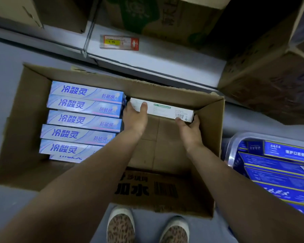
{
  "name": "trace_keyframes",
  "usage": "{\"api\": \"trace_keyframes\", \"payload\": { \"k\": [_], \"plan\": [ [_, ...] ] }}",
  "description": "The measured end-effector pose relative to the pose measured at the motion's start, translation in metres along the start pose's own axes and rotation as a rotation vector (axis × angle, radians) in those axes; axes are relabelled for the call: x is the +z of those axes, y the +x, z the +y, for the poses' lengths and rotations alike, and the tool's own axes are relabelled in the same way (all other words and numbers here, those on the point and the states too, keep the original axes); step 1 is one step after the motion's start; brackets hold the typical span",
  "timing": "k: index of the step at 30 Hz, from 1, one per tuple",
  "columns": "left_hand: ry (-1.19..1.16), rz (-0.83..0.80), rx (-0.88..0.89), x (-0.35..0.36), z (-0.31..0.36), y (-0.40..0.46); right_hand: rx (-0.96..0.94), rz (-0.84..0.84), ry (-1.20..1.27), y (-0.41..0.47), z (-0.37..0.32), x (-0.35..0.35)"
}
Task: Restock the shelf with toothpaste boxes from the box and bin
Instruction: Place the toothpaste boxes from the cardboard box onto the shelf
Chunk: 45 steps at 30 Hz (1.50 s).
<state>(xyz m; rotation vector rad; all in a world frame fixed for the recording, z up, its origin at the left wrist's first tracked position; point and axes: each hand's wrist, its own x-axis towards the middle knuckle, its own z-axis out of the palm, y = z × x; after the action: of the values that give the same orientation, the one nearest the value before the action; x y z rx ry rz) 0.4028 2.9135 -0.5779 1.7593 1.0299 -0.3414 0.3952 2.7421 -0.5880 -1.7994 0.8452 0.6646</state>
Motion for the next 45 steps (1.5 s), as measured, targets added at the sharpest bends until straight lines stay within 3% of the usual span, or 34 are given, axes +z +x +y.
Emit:
{"api": "trace_keyframes", "payload": {
  "k": [7, 14, 22, 27, 29, 32, 38, 42, 45],
  "plan": [
    [0.045, 0.019, -0.006, 0.011, -0.002, 0.002, 0.007, -0.013, 0.034, 0.013, 0.008, 0.001],
    [0.086, -0.070, -0.048, 0.005, 0.006, -0.015, -0.008, 0.072, 0.013, 0.005, 0.010, 0.003],
    [0.051, 0.038, 0.114, -0.031, 0.041, -0.054, -0.025, 0.137, -0.267, -0.043, 0.008, -0.010],
    [-0.020, 0.036, 0.173, -0.072, 0.073, -0.066, -0.133, 0.067, -0.298, -0.101, -0.003, -0.028],
    [-0.216, 0.053, 0.080, -0.086, 0.080, -0.071, -0.132, -0.031, -0.212, -0.125, -0.009, -0.036],
    [-0.472, 0.205, -0.135, -0.104, 0.072, -0.068, -0.092, -0.192, 0.031, -0.153, -0.015, -0.039],
    [-0.213, 0.254, -0.564, -0.120, -0.011, -0.052, -0.098, -0.282, 0.365, -0.164, -0.029, -0.021],
    [-0.243, 0.275, -0.502, -0.113, -0.043, -0.052, -0.102, -0.263, 0.414, -0.148, -0.028, -0.003],
    [-0.088, 0.333, -0.444, -0.103, -0.044, -0.052, -0.084, -0.261, 0.400, -0.139, -0.023, 0.005]
  ]
}}
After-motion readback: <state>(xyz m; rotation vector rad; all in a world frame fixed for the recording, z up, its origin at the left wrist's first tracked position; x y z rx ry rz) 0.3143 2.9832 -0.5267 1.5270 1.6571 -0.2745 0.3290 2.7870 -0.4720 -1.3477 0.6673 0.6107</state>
